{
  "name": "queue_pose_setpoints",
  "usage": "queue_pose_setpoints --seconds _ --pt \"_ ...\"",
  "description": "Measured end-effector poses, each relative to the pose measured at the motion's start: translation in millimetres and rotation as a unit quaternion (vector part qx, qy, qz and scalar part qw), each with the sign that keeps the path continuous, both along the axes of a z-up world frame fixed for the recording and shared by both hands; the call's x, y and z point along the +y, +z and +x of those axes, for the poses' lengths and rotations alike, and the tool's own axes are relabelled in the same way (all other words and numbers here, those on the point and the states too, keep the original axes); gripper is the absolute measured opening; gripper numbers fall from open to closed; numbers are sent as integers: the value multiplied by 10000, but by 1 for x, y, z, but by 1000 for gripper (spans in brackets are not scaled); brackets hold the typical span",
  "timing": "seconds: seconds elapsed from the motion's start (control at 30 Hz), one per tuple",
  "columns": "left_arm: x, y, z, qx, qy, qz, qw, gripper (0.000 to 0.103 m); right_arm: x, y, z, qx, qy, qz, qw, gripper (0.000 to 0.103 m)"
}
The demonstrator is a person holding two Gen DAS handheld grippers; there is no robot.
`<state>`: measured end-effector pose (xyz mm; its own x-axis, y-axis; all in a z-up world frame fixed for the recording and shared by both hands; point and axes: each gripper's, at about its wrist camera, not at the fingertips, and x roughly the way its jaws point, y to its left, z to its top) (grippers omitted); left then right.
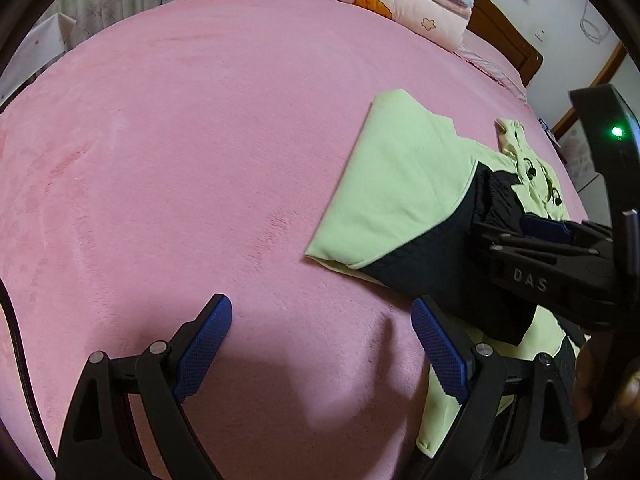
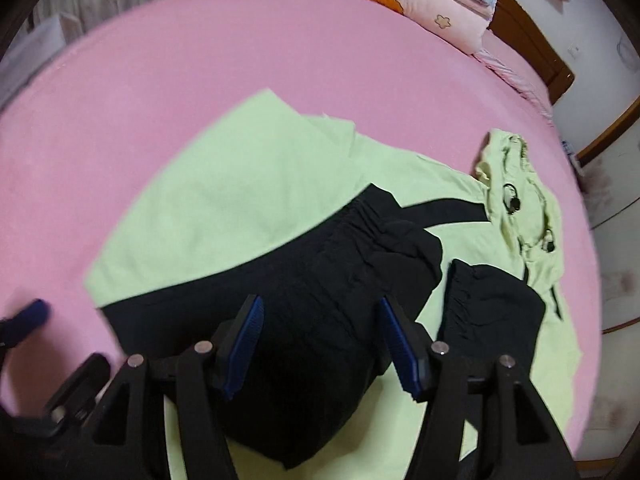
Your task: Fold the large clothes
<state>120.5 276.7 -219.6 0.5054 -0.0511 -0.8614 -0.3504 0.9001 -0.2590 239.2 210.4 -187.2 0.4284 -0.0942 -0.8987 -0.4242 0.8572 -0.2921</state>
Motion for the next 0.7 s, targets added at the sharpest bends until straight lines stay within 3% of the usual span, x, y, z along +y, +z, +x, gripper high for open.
queue_pose_setpoints --seconds 0.1,0.13,0.23,0.43,0.57,0.63,0.7 --pt "-9 0 5 -22 -105 -8 9999 90 -19 6 3 38 -126 211 9997 35" --pt "-11 1 5 -34 -144 -1 9999 90 -32 12 4 56 -227 413 9989 33" --pt "-19 0 11 -65 -259 15 9996 90 -75 30 4 75 -519 960 9940 33" --pt "-28 -4 17 -23 -372 0 9993 90 -155 37 3 473 -997 2054 9724 35" --pt "-27 -6 16 -7 -405 -19 9992 90 -185 26 14 948 -1148 3037 9410 43" --pt "-27 -8 19 4 -405 -59 9992 90 -190 16 24 1137 -1242 3292 9291 50" --pt "-25 -8 18 -3 -406 -104 9991 90 -192 9 33 1349 -1318 3599 9137 50"
